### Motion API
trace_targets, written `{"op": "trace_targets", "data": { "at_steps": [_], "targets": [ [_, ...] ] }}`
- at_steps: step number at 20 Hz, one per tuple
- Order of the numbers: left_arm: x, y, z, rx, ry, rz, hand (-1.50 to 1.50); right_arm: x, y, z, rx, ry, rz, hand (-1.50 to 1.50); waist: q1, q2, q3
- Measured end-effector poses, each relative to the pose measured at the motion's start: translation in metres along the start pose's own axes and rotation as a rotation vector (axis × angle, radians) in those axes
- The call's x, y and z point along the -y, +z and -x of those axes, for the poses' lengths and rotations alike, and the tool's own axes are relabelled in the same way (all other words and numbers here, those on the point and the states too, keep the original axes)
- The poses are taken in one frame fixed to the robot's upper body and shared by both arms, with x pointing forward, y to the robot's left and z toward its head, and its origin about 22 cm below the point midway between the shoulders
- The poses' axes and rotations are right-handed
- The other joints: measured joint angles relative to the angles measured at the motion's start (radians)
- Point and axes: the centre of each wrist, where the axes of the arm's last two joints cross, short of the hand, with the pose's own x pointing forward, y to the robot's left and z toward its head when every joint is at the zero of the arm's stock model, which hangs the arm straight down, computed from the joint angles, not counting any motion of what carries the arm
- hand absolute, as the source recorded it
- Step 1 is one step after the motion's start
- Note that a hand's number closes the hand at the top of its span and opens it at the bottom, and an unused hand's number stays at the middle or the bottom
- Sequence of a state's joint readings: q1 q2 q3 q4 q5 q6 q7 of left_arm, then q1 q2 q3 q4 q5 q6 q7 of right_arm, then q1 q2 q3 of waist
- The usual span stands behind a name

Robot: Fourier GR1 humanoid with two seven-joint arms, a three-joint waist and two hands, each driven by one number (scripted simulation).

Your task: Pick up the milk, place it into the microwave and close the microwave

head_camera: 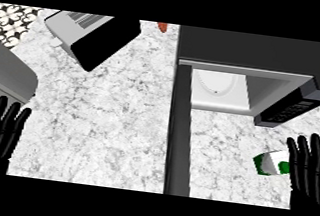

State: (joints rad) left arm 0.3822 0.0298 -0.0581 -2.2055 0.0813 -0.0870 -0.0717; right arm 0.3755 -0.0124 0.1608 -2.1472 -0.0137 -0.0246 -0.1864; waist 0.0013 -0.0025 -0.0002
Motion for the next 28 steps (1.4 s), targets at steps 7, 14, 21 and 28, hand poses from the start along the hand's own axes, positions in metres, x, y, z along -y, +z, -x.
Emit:
{"op": "trace_targets", "data": {
  "at_steps": [7, 14, 21, 28],
  "targets": [
    [0.0, 0.023, -0.004, -0.011, -0.003, 0.0, -1.5, 0.007, 0.004, 0.016, 0.006, 0.124, 0.118, -1.5, 0.003, 0.0, 0.0],
    [-0.001, 0.038, -0.005, -0.007, -0.006, 0.003, -1.5, 0.017, 0.001, 0.039, -0.007, 0.195, 0.198, -1.5, 0.004, 0.001, 0.0],
    [-0.007, 0.05, -0.003, -0.01, -0.007, 0.003, -1.5, 0.041, 0.004, 0.073, -0.041, 0.222, 0.239, -1.5, 0.004, 0.001, 0.0],
    [-0.007, 0.055, -0.006, -0.015, -0.005, 0.011, -1.5, 0.069, 0.016, 0.105, -0.064, 0.29, 0.287, -1.5, 0.004, 0.002, 0.0]
  ]
}}
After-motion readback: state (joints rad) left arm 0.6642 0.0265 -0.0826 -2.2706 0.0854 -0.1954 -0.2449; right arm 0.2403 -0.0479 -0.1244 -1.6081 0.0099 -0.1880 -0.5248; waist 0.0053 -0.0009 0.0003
